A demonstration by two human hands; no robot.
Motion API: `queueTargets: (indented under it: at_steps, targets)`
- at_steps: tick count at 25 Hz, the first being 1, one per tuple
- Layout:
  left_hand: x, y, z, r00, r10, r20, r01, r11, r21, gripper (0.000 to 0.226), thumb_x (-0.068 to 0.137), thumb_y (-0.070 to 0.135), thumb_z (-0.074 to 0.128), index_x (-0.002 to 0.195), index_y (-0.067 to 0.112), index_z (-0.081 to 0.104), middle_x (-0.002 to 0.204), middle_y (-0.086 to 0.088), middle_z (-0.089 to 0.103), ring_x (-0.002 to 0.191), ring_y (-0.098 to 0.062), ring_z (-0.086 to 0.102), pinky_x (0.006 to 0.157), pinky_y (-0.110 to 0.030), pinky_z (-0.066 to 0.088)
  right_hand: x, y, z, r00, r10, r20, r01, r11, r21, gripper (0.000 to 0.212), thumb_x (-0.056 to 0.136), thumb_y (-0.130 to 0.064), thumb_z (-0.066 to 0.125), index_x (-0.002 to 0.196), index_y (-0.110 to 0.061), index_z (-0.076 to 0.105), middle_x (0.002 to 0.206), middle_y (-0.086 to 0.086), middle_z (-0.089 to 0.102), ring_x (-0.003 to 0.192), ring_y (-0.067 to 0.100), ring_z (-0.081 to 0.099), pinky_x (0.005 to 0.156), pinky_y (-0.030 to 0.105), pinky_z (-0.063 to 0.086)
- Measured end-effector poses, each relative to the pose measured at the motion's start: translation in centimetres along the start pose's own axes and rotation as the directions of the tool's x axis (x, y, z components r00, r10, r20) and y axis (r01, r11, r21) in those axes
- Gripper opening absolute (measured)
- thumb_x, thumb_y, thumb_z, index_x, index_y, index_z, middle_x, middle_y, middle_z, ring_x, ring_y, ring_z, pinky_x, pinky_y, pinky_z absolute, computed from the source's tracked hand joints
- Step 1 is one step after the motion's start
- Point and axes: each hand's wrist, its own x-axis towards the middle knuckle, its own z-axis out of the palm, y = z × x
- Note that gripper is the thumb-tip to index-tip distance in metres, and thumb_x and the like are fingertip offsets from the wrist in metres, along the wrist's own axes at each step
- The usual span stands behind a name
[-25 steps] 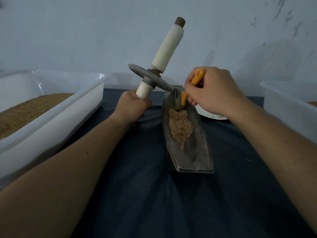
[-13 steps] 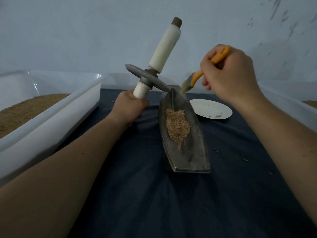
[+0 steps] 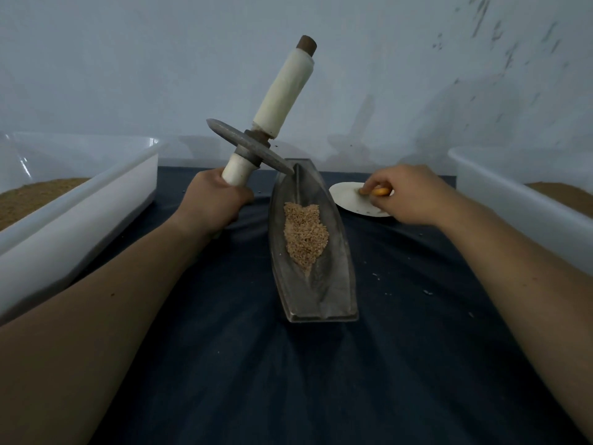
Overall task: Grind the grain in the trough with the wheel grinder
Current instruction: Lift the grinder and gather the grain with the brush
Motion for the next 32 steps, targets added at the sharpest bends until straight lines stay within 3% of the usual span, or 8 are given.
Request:
queueTargets:
  at_steps: [3, 8, 14, 19, 23, 28, 32]
  targets:
    - [0.0, 0.0, 0.0, 1.000, -0.007, 0.005, 0.007, 1.000, 0.004, 0.014, 0.075, 0.013, 0.072, 0.083, 0.011, 0.061, 0.068, -0.011, 0.055, 0.053, -0.018, 0.051, 0.053, -0.033, 0.043, -0.2, 0.0, -0.9, 0.984, -0.017, 0.180, 0.027, 0.998, -0.049, 0.034, 0.091, -0.022, 0.072, 0.123, -0.035, 0.070, 0.110, -0.006, 0.064, 0.095, 0.015, 0.057, 0.078, 0.027, 0.040]
    - [-0.1, 0.1, 0.0, 1.000, -0.010, 0.007, 0.010, 1.000, 0.010, 0.015, 0.077, 0.012, 0.071, 0.087, 0.008, 0.062, 0.071, -0.012, 0.056, 0.053, -0.017, 0.052, 0.052, -0.032, 0.045, -0.5, -0.1, -2.4, 0.942, 0.010, 0.336, 0.025, 0.995, -0.098, 0.045, 0.083, -0.017, 0.077, 0.120, -0.041, 0.065, 0.106, -0.011, 0.063, 0.094, 0.014, 0.060, 0.086, 0.035, 0.053]
    - [-0.2, 0.2, 0.0, 1.000, -0.007, 0.013, 0.007, 1.000, 0.020, 0.013, 0.076, 0.011, 0.071, 0.084, 0.010, 0.061, 0.071, -0.013, 0.056, 0.056, -0.020, 0.051, 0.054, -0.035, 0.043, -1.1, 0.1, -3.0, 0.876, 0.041, 0.480, 0.012, 0.994, -0.106, 0.047, 0.086, -0.003, 0.061, 0.112, -0.041, 0.065, 0.100, -0.009, 0.069, 0.090, 0.013, 0.066, 0.087, 0.041, 0.058]
    - [-0.4, 0.3, 0.0, 1.000, -0.002, 0.013, 0.002, 1.000, 0.018, 0.012, 0.076, 0.010, 0.071, 0.083, 0.010, 0.060, 0.069, -0.013, 0.055, 0.055, -0.019, 0.050, 0.052, -0.033, 0.041, -1.5, -0.2, -3.3, 0.877, 0.031, 0.479, 0.002, 0.998, -0.067, 0.046, 0.087, 0.002, 0.054, 0.105, -0.039, 0.065, 0.100, -0.006, 0.068, 0.092, 0.019, 0.065, 0.090, 0.044, 0.056]
    - [-0.5, 0.4, 0.0, 1.000, 0.002, 0.022, -0.002, 1.000, 0.026, 0.013, 0.077, 0.011, 0.071, 0.083, 0.012, 0.060, 0.069, -0.011, 0.056, 0.054, -0.018, 0.050, 0.051, -0.032, 0.042, -1.7, -0.6, -3.5, 0.880, 0.030, 0.474, 0.004, 0.998, -0.070, 0.046, 0.089, 0.003, 0.047, 0.101, -0.037, 0.065, 0.097, -0.010, 0.067, 0.092, 0.015, 0.060, 0.090, 0.038, 0.053]
    - [-0.5, 0.5, 0.0, 1.000, 0.001, 0.024, -0.002, 0.999, 0.037, 0.014, 0.077, 0.012, 0.072, 0.087, 0.010, 0.062, 0.069, -0.010, 0.056, 0.052, -0.016, 0.051, 0.048, -0.029, 0.042, -1.6, -1.3, -3.6, 0.862, 0.022, 0.506, -0.010, 1.000, -0.027, 0.042, 0.093, 0.002, 0.044, 0.103, -0.034, 0.063, 0.076, -0.018, 0.073, 0.075, -0.001, 0.059, 0.071, 0.024, 0.042]
    - [-0.4, 0.4, 0.0, 1.000, -0.002, 0.020, 0.001, 0.998, 0.056, 0.016, 0.077, 0.013, 0.073, 0.089, 0.011, 0.063, 0.070, -0.010, 0.058, 0.053, -0.016, 0.052, 0.048, -0.030, 0.044, -1.6, -1.5, -3.2, 0.873, 0.042, 0.486, -0.013, 0.998, -0.064, 0.039, 0.092, -0.003, 0.047, 0.101, -0.037, 0.064, 0.084, -0.009, 0.068, 0.085, 0.020, 0.064, 0.077, 0.039, 0.052]
